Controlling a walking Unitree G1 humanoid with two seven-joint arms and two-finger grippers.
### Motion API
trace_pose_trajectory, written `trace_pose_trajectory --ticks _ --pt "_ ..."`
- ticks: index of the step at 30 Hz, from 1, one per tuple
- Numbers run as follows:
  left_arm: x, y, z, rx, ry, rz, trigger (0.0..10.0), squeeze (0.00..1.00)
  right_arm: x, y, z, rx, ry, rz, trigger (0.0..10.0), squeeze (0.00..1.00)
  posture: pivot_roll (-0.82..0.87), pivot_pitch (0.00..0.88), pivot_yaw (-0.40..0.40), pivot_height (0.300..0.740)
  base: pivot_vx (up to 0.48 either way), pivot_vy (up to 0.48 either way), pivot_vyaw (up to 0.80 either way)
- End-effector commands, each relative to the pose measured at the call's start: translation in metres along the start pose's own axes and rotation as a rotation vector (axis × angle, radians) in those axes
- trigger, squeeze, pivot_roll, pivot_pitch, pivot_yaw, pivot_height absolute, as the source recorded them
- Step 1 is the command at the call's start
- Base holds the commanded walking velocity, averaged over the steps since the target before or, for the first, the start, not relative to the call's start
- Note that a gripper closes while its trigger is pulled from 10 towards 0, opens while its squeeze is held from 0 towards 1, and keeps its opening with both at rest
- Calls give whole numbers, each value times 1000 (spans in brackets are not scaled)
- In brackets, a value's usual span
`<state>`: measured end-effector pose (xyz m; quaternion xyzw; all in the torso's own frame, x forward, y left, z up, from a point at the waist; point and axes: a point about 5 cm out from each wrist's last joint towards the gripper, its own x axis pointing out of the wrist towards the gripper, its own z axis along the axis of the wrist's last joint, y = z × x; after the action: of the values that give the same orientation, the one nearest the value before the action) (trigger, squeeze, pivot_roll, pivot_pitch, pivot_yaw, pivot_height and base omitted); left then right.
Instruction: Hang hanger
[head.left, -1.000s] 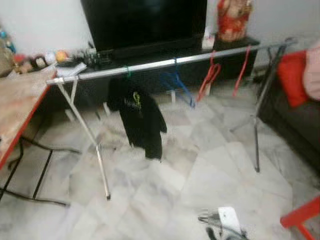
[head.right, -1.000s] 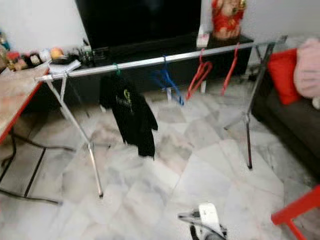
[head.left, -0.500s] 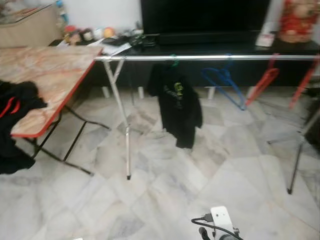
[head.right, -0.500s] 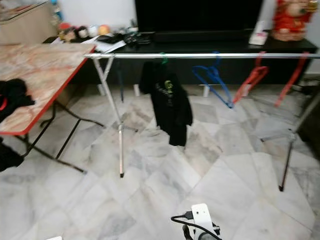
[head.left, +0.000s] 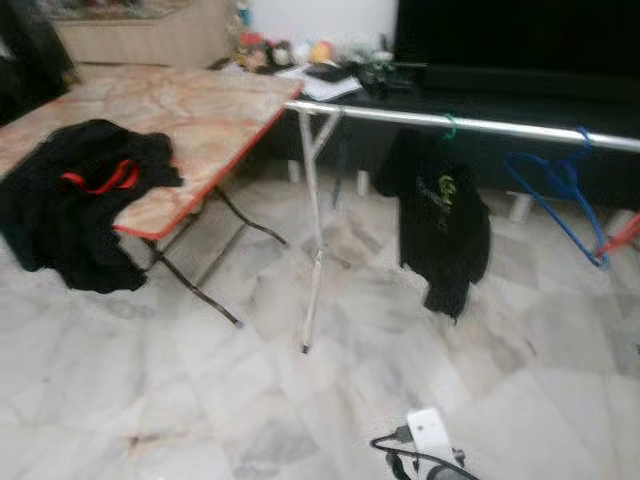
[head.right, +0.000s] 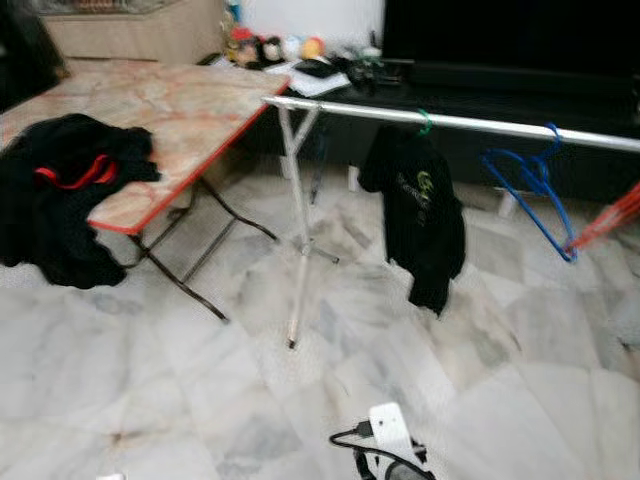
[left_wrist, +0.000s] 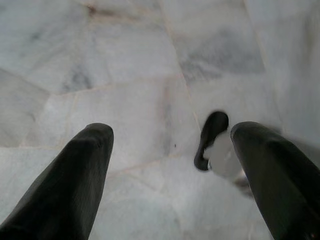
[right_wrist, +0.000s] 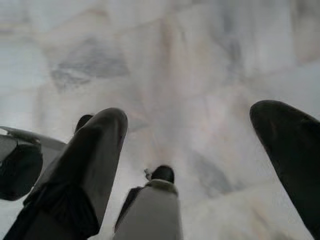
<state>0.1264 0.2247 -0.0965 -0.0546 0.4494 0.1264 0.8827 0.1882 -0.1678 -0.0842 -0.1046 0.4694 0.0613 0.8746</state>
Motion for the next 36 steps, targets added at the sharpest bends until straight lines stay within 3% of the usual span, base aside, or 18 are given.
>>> trace_pose_trajectory --ticks 1,36 --pt "-2 4 -9 29 43 1 10000 0 0 0 -3 -14 7 3 10000 0 -69 0 70 740 0 0 800" --pt "-2 3 -8 62 51 7 10000 0 0 -3 0 -43 9 3 10000 0 -66 0 57 740 0 0 800"
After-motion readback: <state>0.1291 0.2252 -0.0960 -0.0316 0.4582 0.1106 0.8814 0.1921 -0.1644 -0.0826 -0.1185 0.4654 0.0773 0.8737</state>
